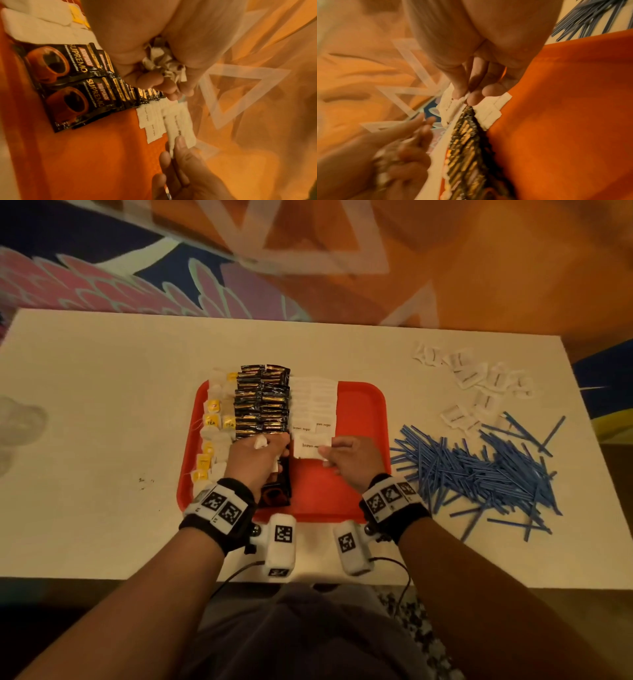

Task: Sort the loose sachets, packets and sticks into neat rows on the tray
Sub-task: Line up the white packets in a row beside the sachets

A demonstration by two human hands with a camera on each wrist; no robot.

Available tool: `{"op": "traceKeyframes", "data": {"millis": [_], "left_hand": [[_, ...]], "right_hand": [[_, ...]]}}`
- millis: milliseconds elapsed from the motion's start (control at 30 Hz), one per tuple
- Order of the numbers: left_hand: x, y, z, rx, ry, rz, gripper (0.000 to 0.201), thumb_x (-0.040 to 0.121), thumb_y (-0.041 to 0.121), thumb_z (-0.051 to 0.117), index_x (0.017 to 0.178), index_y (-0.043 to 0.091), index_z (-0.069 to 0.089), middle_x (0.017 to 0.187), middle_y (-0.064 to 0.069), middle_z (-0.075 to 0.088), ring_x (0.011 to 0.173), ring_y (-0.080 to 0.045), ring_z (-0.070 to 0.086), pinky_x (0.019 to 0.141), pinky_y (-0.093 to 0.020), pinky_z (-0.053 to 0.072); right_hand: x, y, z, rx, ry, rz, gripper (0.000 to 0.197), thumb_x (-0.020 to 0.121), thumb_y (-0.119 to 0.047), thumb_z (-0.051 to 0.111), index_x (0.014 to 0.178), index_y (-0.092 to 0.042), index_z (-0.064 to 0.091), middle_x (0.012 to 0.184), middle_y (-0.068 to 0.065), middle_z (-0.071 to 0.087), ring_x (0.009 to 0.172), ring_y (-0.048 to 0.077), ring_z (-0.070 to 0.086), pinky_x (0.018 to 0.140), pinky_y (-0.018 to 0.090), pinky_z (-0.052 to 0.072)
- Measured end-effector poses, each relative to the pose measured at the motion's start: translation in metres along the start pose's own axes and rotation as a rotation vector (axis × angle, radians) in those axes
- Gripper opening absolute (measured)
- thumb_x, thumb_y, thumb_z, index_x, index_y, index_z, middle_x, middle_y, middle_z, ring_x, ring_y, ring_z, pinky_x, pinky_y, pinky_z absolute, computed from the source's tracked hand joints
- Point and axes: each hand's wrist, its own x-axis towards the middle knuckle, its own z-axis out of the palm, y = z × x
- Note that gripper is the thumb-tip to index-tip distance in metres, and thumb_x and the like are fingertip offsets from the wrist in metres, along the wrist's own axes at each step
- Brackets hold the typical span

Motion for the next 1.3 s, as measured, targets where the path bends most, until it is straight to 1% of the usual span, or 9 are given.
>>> {"op": "traceKeyframes", "data": {"millis": [33,133,333,500,633,767,900,967,1300], "left_hand": [[0.002,-0.001,-0.003,0.000,0.008,-0.017,0.011,0.090,0.028,0.072,0.083,0.019,0.071,0.080,-0.001,0.071,0.060,-0.012,0.057,0.055,-0.027,0.048],[0.009,-0.008,-0.013,0.006,0.005,-0.047,0.011,0.090,0.031,0.073,0.085,0.021,0.071,0.079,0.002,0.071,0.059,-0.011,0.058,0.055,-0.027,0.047],[0.017,-0.016,-0.034,0.024,-0.003,-0.066,0.012,0.090,0.031,0.072,0.088,0.019,0.071,0.078,0.001,0.070,0.056,-0.012,0.055,0.046,-0.024,0.042],[0.024,-0.017,-0.047,0.024,-0.014,-0.068,0.016,0.091,0.029,0.070,0.095,0.014,0.072,0.077,0.000,0.069,0.053,-0.010,0.054,0.045,-0.022,0.042],[0.028,-0.016,-0.052,0.018,-0.029,-0.076,0.021,0.091,0.029,0.070,0.099,0.011,0.073,0.081,-0.003,0.069,0.055,-0.012,0.053,0.047,-0.023,0.042],[0.030,-0.015,-0.056,0.006,-0.039,-0.098,0.015,0.092,0.029,0.069,0.096,0.015,0.074,0.080,-0.001,0.069,0.054,-0.010,0.053,0.049,-0.024,0.042],[0.032,-0.019,-0.061,0.022,-0.052,-0.097,0.013,0.093,0.029,0.068,0.092,0.019,0.075,0.079,-0.001,0.069,0.053,-0.008,0.054,0.050,-0.025,0.043],[0.033,-0.020,-0.064,0.025,-0.061,-0.097,0.013,0.093,0.029,0.067,0.092,0.017,0.074,0.078,-0.001,0.069,0.052,-0.008,0.053,0.049,-0.025,0.042],[0.033,-0.018,-0.066,-0.053,-0.128,-0.154,0.018,0.095,0.029,0.066,0.091,0.012,0.071,0.072,-0.002,0.059,0.051,-0.010,0.050,0.035,-0.019,0.031]], "right_hand": [[0.008,0.004,-0.002,-0.060,0.018,0.012,0.018,0.087,-0.025,0.074,0.102,-0.017,0.070,0.079,0.000,0.074,0.073,0.009,0.068,0.072,0.027,0.056],[0.031,0.012,-0.006,-0.155,0.062,0.052,0.032,0.089,-0.027,0.071,0.118,-0.014,0.067,0.089,0.001,0.074,0.067,0.002,0.062,0.051,0.010,0.045],[0.066,0.015,0.003,-0.218,0.114,0.103,0.036,0.089,-0.029,0.071,0.122,-0.014,0.066,0.092,0.000,0.072,0.080,0.007,0.064,0.057,0.014,0.040],[0.088,0.018,0.013,-0.328,0.192,0.132,0.035,0.087,-0.032,0.071,0.117,-0.014,0.069,0.116,0.005,0.069,0.105,0.020,0.065,0.093,0.035,0.054],[0.091,0.019,0.017,-0.458,0.246,0.122,0.018,0.088,-0.035,0.071,0.085,-0.019,0.061,0.088,-0.002,0.063,0.082,0.015,0.060,0.068,0.027,0.049],[0.086,0.018,0.017,-0.503,0.326,0.059,0.022,0.087,-0.032,0.071,0.082,-0.020,0.053,0.076,-0.006,0.055,0.061,0.005,0.047,0.049,0.021,0.032],[0.085,0.015,0.027,-0.638,0.243,-0.201,0.011,0.089,-0.017,0.066,0.086,-0.019,0.056,0.092,0.000,0.059,0.087,0.016,0.056,0.073,0.029,0.048],[0.088,0.013,0.033,-0.708,0.164,-0.262,0.006,0.090,-0.013,0.064,0.094,-0.016,0.061,0.102,0.004,0.058,0.097,0.018,0.054,0.081,0.028,0.045],[0.083,0.017,0.034,-0.691,0.170,-0.235,0.037,0.090,-0.021,0.067,0.125,-0.028,0.060,0.126,0.000,0.047,0.124,0.020,0.038,0.096,0.022,0.026]]}}
